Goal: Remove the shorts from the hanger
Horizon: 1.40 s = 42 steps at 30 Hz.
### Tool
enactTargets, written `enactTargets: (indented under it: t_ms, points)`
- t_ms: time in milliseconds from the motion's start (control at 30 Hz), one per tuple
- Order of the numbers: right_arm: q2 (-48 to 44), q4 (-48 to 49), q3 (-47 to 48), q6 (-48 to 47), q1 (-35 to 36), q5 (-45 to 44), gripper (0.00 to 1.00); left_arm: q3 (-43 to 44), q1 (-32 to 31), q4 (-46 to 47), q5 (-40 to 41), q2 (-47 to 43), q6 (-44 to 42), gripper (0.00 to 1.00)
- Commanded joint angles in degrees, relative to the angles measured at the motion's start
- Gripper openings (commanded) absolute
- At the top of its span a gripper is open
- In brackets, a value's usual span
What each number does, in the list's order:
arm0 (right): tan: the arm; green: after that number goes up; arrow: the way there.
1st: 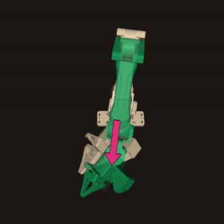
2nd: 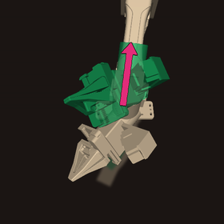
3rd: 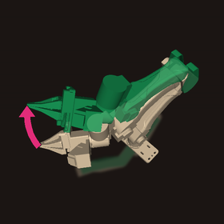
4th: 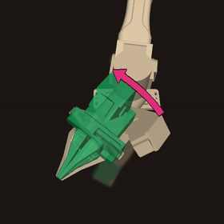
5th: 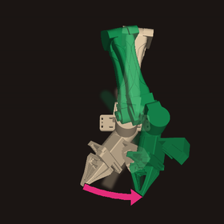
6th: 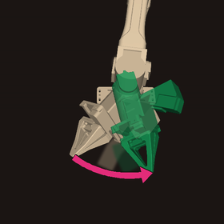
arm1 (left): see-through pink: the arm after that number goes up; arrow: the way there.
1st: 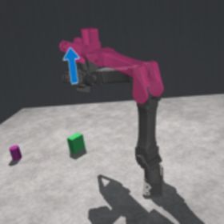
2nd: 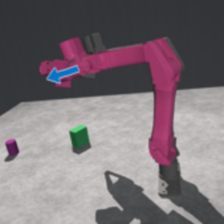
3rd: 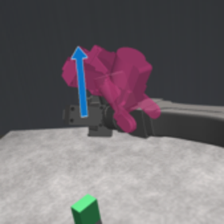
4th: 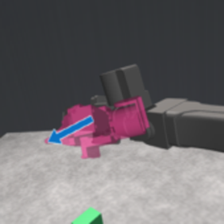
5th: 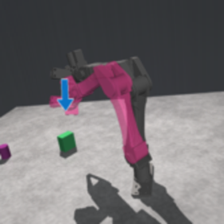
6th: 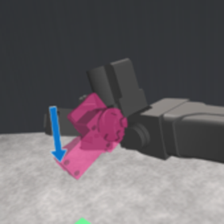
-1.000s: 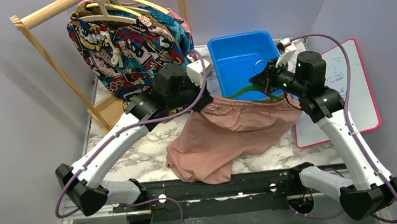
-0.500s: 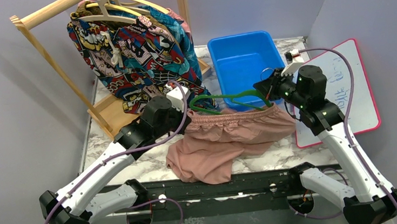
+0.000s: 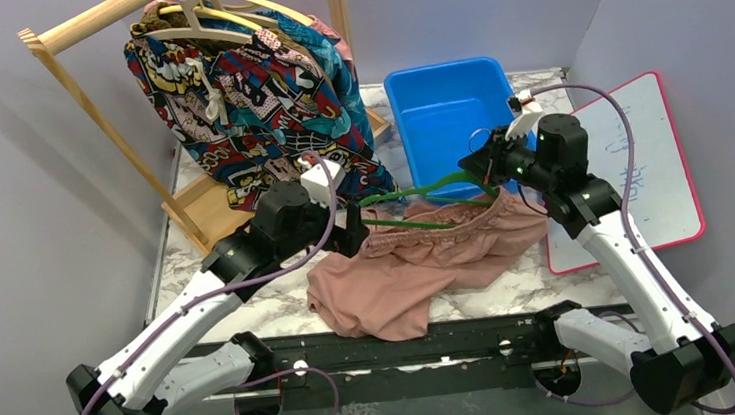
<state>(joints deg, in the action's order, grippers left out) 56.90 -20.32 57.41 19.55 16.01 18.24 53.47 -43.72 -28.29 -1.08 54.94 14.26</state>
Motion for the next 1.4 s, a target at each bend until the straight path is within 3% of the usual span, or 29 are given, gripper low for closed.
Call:
enactTargets:
  t_ms: [0, 233, 400, 500, 667, 767, 800, 900, 1100, 1233, 1367]
  points:
    - [0.3, 1.2, 0.0, -2.7, -0.4, 7.5, 0.01, 0.2, 0.3, -0.1, -2.3, -4.1, -2.5, 0.99]
    - [0.8, 2.4, -1.1, -5.6, -0.4, 18.9, 0.01, 3.3, 0.2, -1.5, -8.0, 0.4, -5.8, 0.99]
    - [1.0, 1.9, -1.1, -7.5, -0.4, 23.0, 0.01, 4.5, 0.3, -2.2, -17.7, 4.0, -7.8, 0.99]
    - [1.0, 2.6, -1.2, -6.4, -0.4, 23.7, 0.01, 3.9, 0.3, -2.0, -23.2, 5.6, -8.1, 0.92]
    - [1.4, 3.8, -1.6, -5.1, -0.4, 25.4, 0.01, 3.6, 0.3, -1.2, -28.4, 6.7, -9.0, 0.47]
    - [1.6, 3.1, -1.4, -4.4, -0.4, 24.9, 0.03, 3.7, 0.3, -1.1, -28.8, 6.7, -9.3, 0.08]
    - [1.5, 2.4, -1.1, -4.1, -0.4, 23.7, 0.06, 3.6, 0.2, -1.1, -28.9, 6.6, -9.2, 0.0]
    - [1.7, -1.9, 0.6, -2.6, -0.4, 15.6, 0.22, 3.3, 0.3, -1.0, -28.6, 5.7, -9.2, 0.0]
    - [-0.2, -10.6, 2.9, -2.7, -0.4, 1.9, 0.7, 1.4, 0.3, -0.6, -27.4, 3.5, -8.9, 0.0]
    - [-5.0, -12.2, -0.2, -1.6, -0.4, -2.1, 0.76, 0.4, 0.3, 0.0, -28.1, 2.3, -8.5, 0.0]
    - [-9.1, -17.4, -3.6, 5.5, -0.4, -14.3, 0.77, 0.2, 0.3, 0.1, -27.9, 1.4, -7.8, 0.0]
